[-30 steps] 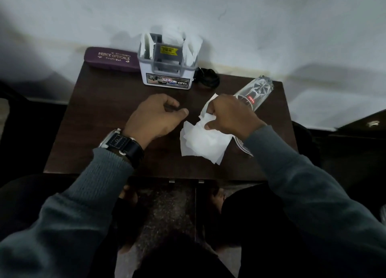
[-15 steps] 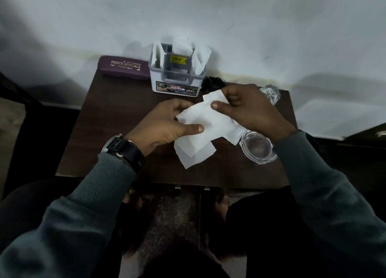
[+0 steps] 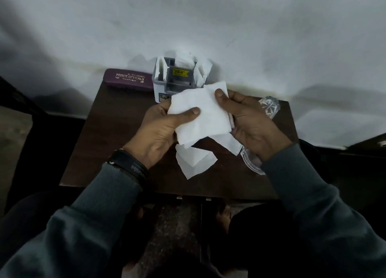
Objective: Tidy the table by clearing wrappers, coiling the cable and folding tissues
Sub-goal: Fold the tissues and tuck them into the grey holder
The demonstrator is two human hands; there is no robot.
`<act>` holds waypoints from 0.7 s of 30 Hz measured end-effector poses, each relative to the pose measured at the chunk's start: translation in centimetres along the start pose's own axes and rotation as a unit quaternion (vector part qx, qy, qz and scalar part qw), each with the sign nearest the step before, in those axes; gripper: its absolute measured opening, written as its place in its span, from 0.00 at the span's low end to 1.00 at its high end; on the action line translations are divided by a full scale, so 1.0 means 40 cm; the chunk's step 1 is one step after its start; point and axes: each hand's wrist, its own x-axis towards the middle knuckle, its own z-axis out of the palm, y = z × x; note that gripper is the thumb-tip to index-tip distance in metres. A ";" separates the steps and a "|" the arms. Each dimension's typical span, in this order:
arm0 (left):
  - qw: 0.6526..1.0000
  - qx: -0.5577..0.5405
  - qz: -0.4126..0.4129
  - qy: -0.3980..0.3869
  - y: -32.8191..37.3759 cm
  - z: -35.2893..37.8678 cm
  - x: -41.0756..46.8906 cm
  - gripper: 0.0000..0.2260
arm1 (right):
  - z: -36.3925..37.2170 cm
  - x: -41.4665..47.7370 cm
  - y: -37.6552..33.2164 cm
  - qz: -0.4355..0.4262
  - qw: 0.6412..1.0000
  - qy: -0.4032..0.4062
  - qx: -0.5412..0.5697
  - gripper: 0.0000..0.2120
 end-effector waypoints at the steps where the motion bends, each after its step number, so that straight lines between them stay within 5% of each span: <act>1: 1.000 -0.009 0.008 0.018 0.002 -0.008 0.006 0.20 | 0.000 0.003 0.000 0.012 1.000 0.003 0.020 0.13; 4: 0.994 -0.045 0.032 0.093 0.016 -0.039 0.021 0.18 | -0.007 0.008 -0.003 0.039 0.997 0.032 0.051 0.04; 11: 0.980 -0.030 0.058 0.188 0.017 -0.082 0.025 0.14 | -0.017 0.002 -0.025 0.047 0.994 0.035 0.096 0.03; 21: 0.993 -0.097 -0.022 0.064 0.005 -0.032 0.007 0.16 | 0.047 -0.032 -0.016 0.058 0.996 -0.059 0.012 0.07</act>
